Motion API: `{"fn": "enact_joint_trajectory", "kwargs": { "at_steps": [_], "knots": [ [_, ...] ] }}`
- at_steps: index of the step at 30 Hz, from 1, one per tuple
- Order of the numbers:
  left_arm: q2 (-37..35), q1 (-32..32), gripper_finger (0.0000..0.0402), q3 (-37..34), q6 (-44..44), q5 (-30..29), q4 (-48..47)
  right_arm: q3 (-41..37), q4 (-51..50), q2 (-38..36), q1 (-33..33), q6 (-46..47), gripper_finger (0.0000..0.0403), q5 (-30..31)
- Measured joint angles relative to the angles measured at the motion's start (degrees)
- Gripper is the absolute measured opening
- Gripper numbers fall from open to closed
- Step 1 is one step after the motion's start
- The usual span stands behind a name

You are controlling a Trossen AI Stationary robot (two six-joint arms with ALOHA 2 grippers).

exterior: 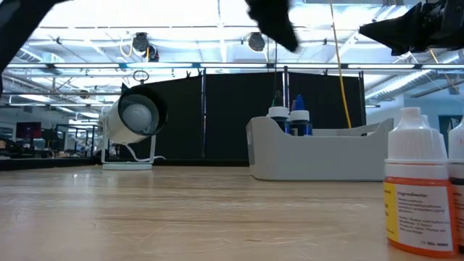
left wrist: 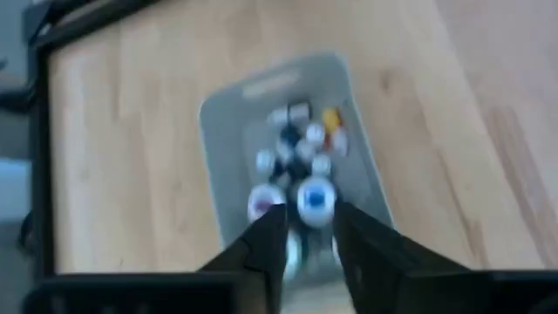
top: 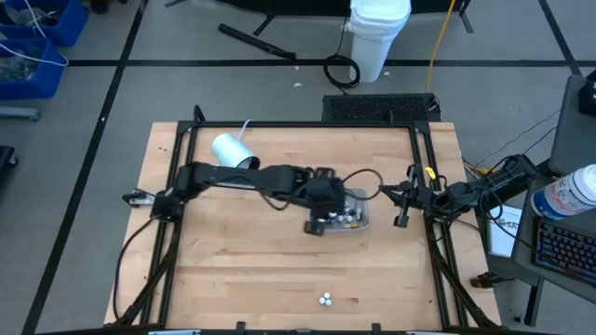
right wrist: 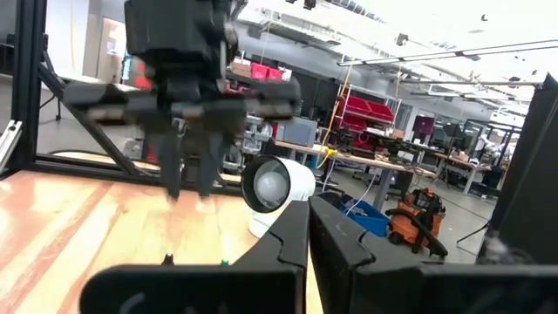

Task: Pick & Place food coloring
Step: Put the small yellow food coloring bottle into the gray bin

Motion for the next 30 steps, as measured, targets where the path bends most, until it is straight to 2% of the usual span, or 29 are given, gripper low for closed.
{"fn": "enact_joint_trajectory", "kwargs": {
  "at_steps": [4,7,12,15,18,20,24,30],
  "knots": [
    [-5.1,-1.8,0.003,-6.9,-4.3,-4.1,-2.7,0.0,0.0,0.0,0.0,0.0,0.0004,-0.1],
    [-12.3,-1.8,0.001,-19.0,-5.4,-1.8,2.4,0.0,-0.1,0.1,0.0,0.1,0.0004,-0.2],
    [-28.6,-1.4,0.0007,-48.5,-5.7,4.8,32.8,0.0,-1.4,0.5,0.0,1.7,0.0004,-0.2],
    [-37.5,-0.5,0.0006,-66.7,-7.0,8.8,57.3,0.0,-2.0,0.6,0.0,1.7,0.0004,-0.2],
    [-41.0,0.6,0.002,-82.2,-8.8,10.0,80.7,0.0,-2.1,0.7,0.0,1.5,0.0004,-0.2],
    [-41.4,1.1,0.0023,-89.6,-11.4,9.9,90.2,0.0,-2.2,0.7,0.0,0.9,0.0004,-0.2],
    [-41.7,0.5,0.0007,-98.2,-12.6,8.3,106.6,0.0,-2.6,1.0,-0.1,-0.4,0.0004,-0.2],
    [-41.4,-0.1,0.0013,-99.3,-10.8,5.5,108.2,-1.8,-1.4,1.7,-0.2,-4.9,0.0004,0.2]
  ]
}}
